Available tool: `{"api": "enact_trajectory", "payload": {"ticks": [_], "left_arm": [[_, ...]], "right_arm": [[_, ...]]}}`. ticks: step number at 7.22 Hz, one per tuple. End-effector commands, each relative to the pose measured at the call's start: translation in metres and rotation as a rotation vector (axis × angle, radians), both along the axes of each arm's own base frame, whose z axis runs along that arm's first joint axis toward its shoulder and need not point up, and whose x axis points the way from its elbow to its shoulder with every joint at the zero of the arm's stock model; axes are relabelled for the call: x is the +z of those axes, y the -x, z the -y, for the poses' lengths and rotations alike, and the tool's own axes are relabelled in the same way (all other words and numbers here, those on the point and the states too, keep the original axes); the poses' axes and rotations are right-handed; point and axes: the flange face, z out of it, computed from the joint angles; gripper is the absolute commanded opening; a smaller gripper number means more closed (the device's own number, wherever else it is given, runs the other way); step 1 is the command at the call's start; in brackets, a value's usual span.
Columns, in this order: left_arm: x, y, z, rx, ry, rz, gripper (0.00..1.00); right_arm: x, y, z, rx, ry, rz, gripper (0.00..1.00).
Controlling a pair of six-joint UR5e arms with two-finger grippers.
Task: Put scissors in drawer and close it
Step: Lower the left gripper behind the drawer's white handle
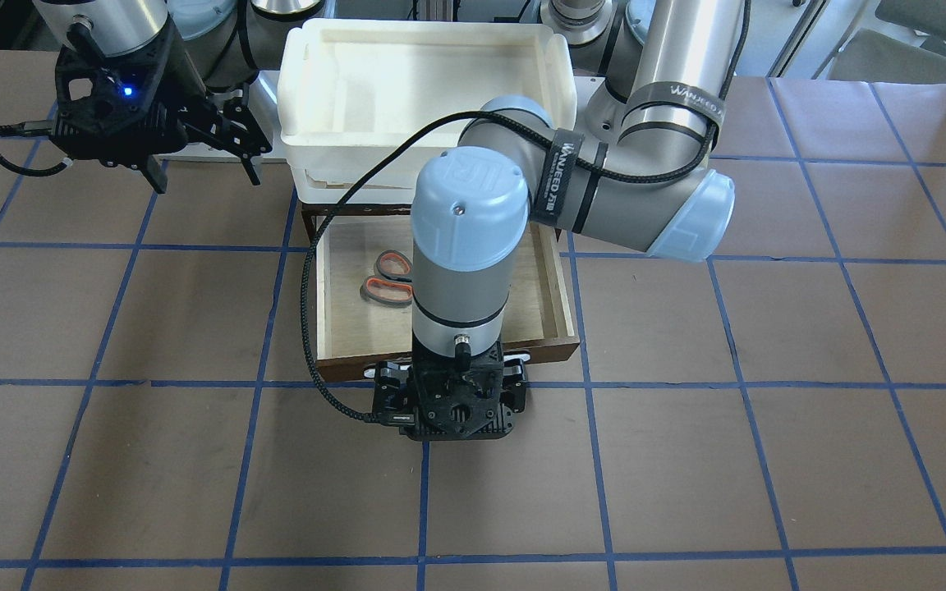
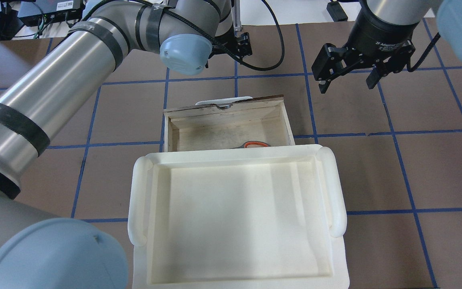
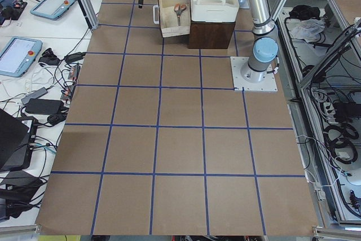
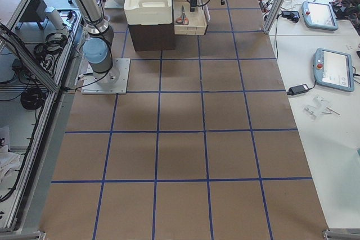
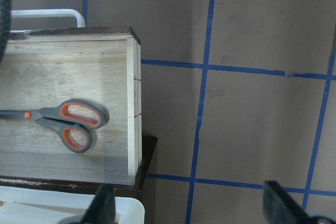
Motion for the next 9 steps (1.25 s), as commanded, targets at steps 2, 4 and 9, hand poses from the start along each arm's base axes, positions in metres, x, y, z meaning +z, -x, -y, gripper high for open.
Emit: {"api": "enact_trajectory", "payload": {"ticks": [2,4,9], "left_arm": [[-0.052,0.009,0.012,-0.007,-0.106,0.078,1.00],[-0.071,0.003,0.028,0.026,-0.140,0.093,1.00],[-0.115,-0.013,0.027,0.151,-0.308,0.101,1.00]], "right_arm": [[-0.002,0.001,-0.001,0.008,-0.012,-0.010,1.00],[-0.003,0.001,0.001,0.008,-0.006,-0.010,1.00],[-0.002,0.000,0.000,0.008,-0.003,0.002,1.00]]}}
